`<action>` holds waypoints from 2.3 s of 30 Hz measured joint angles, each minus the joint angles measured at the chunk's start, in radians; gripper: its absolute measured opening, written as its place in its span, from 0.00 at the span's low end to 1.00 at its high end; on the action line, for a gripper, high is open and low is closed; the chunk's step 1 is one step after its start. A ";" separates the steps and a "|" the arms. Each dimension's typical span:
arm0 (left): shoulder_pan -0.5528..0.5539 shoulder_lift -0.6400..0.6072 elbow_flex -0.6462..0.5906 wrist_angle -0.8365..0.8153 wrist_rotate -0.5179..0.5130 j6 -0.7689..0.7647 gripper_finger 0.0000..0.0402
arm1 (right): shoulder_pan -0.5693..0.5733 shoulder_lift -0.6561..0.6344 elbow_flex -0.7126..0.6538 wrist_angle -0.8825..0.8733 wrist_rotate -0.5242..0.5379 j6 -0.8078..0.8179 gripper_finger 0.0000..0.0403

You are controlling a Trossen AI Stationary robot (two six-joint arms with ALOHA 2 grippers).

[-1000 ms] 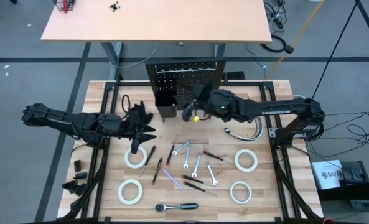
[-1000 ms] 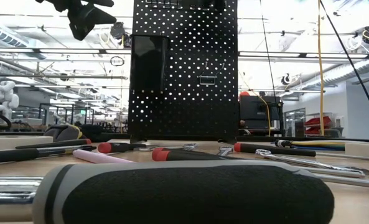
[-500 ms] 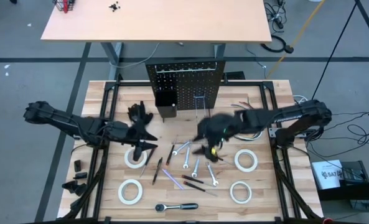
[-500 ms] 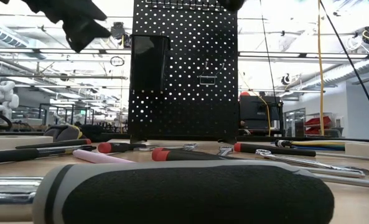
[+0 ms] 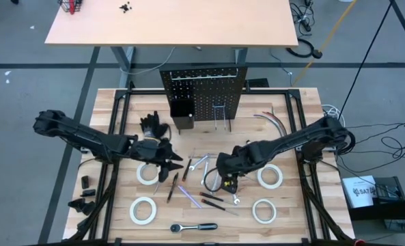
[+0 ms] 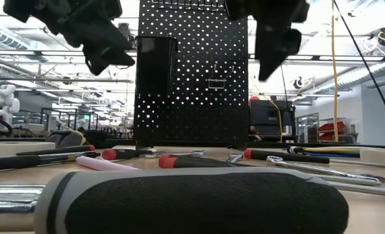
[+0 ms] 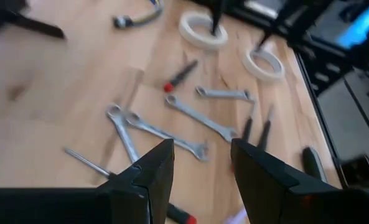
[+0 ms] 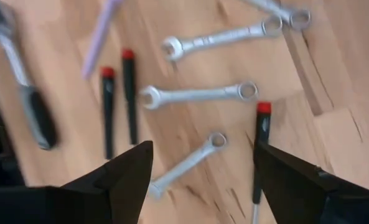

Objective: Hang tools onto peg board
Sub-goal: Put the purple pen into the black bin on the peg board

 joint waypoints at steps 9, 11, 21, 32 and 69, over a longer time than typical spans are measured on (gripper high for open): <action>-0.048 0.058 0.000 -0.013 0.064 0.038 0.40 | 0.020 0.045 0.000 -0.025 0.006 0.034 0.67; -0.067 0.036 0.000 -0.053 0.030 0.054 0.40 | 0.028 0.044 0.000 -0.039 0.009 0.064 0.67; -0.119 -0.133 -0.098 -0.032 -0.097 0.106 0.40 | 0.154 0.028 0.000 -0.158 0.080 0.187 0.67; -0.056 -0.184 -0.184 0.345 -0.224 0.000 0.40 | 0.199 -0.212 -0.099 -0.165 0.385 0.098 0.67; -0.154 -0.182 -0.184 -0.062 -0.134 -0.221 0.40 | 0.110 -0.225 -0.556 0.746 0.360 0.046 0.67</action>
